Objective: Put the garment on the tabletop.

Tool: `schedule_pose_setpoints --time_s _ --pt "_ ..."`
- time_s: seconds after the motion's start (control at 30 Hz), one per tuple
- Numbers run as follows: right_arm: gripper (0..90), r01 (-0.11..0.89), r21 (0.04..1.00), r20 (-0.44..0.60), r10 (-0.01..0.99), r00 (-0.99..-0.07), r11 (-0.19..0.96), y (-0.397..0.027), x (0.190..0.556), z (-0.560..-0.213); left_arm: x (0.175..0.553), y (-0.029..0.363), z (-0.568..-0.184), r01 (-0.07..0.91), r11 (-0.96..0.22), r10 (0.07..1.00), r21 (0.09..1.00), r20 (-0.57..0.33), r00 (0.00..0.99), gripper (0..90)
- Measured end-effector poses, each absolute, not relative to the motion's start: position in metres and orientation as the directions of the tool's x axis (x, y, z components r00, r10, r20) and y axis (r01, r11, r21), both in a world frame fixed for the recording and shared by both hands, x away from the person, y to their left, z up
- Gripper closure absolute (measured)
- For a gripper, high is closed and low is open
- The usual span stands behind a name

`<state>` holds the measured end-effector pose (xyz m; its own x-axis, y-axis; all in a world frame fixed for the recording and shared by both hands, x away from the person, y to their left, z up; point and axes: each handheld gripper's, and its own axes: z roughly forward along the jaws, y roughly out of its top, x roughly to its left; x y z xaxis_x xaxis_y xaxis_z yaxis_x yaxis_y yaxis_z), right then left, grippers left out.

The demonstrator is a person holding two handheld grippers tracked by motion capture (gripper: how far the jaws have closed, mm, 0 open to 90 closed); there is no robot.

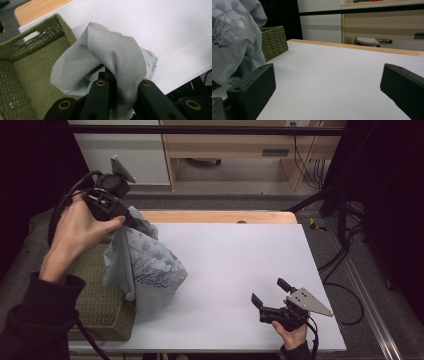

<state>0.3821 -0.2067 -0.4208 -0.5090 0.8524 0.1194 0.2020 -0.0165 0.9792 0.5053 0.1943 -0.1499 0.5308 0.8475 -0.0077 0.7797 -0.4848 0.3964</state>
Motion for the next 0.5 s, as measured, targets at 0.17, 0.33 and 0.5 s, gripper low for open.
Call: schedule_pose_setpoints --time_s 0.17,0.33,0.5 --pt "0.4 0.195 0.981 0.115 0.851 -0.513 -0.015 -0.207 0.382 -0.420 0.504 0.164 -0.151 0.744 -0.536 0.814 0.399 0.012 0.581 84.3" --pt "0.4 0.195 0.980 0.120 0.849 -0.514 -0.020 -0.208 0.381 -0.420 0.501 0.145 -0.152 0.719 -0.567 0.790 0.403 0.018 0.613 84.3" --pt "0.4 0.197 0.980 0.120 0.849 -0.514 -0.019 -0.208 0.381 -0.419 0.497 0.123 -0.153 0.686 -0.596 0.761 0.418 0.019 0.649 84.3"
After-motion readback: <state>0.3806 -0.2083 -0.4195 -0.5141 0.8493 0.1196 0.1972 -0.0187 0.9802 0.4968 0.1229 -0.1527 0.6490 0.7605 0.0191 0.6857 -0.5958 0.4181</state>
